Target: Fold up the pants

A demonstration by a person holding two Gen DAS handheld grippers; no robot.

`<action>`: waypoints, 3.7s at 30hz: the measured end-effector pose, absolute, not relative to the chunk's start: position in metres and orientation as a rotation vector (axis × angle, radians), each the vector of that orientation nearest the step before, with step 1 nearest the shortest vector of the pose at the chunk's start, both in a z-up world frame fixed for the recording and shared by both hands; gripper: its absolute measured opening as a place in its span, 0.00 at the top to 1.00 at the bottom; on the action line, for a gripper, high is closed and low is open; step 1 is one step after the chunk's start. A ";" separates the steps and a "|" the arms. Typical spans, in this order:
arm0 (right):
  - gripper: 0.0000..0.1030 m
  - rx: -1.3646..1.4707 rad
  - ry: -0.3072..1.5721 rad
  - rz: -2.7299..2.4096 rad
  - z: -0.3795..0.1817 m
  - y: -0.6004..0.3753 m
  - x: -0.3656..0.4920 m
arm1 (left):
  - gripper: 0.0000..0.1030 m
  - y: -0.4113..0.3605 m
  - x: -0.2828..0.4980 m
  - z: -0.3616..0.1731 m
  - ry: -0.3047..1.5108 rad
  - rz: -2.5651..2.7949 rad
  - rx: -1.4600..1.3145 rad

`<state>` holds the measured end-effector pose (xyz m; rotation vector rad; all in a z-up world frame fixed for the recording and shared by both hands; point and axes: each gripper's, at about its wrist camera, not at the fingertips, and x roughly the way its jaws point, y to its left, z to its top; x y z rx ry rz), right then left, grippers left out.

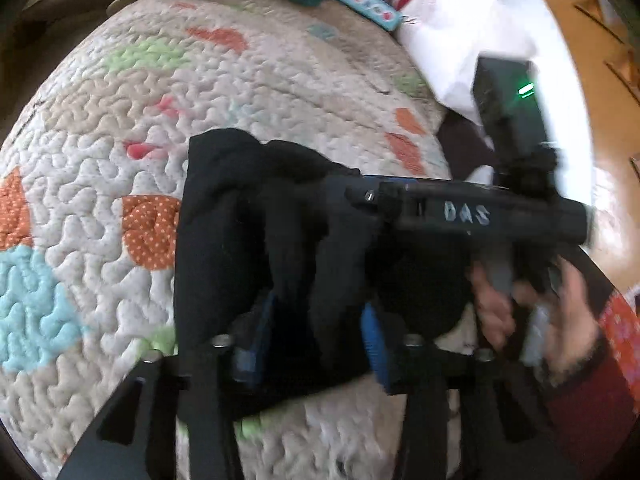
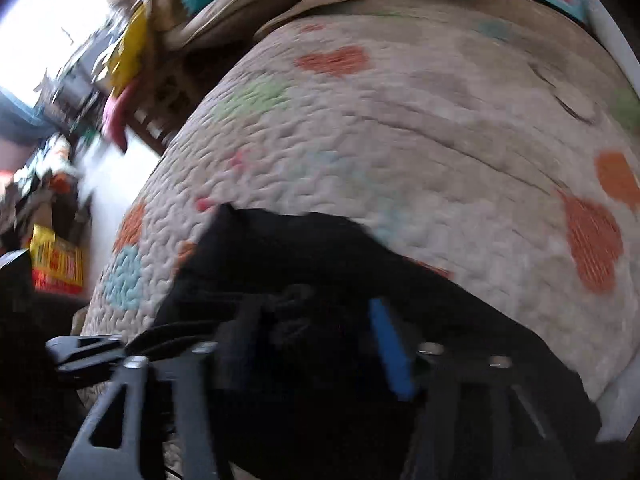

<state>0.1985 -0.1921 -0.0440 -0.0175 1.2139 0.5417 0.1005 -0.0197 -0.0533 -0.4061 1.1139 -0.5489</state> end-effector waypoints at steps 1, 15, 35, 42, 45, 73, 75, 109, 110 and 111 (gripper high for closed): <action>0.31 0.012 1.195 0.521 -0.042 -0.205 0.199 | 0.51 -0.014 0.094 -0.049 1.107 -0.566 -0.402; 0.43 0.123 0.941 0.654 0.034 -0.161 0.159 | 0.46 0.050 0.083 -0.065 1.122 -0.327 -0.509; 0.36 -0.439 1.251 -0.032 -0.049 -0.203 0.110 | 0.45 0.032 0.093 -0.063 1.111 -0.402 -0.428; 0.36 -0.140 1.157 0.255 0.008 -0.180 0.128 | 0.45 0.014 0.096 -0.087 1.151 -0.456 -0.437; 0.42 -0.013 1.148 0.422 0.009 -0.159 0.138 | 0.45 0.011 0.091 -0.086 1.123 -0.471 -0.397; 0.82 -0.438 1.467 0.398 -0.066 -0.018 0.209 | 0.81 0.012 0.103 -0.097 1.128 -0.454 -0.484; 0.84 -0.450 1.429 0.404 -0.058 -0.011 0.202 | 0.82 0.017 0.104 -0.096 1.134 -0.449 -0.514; 0.57 0.288 1.217 0.242 -0.053 -0.186 0.129 | 0.58 0.058 0.097 -0.067 1.033 -0.208 -0.201; 0.55 0.334 1.141 0.211 -0.038 -0.206 0.122 | 0.57 0.062 0.095 -0.062 1.020 -0.220 -0.228; 0.51 0.357 1.103 0.187 -0.031 -0.219 0.118 | 0.56 0.065 0.093 -0.059 1.011 -0.223 -0.249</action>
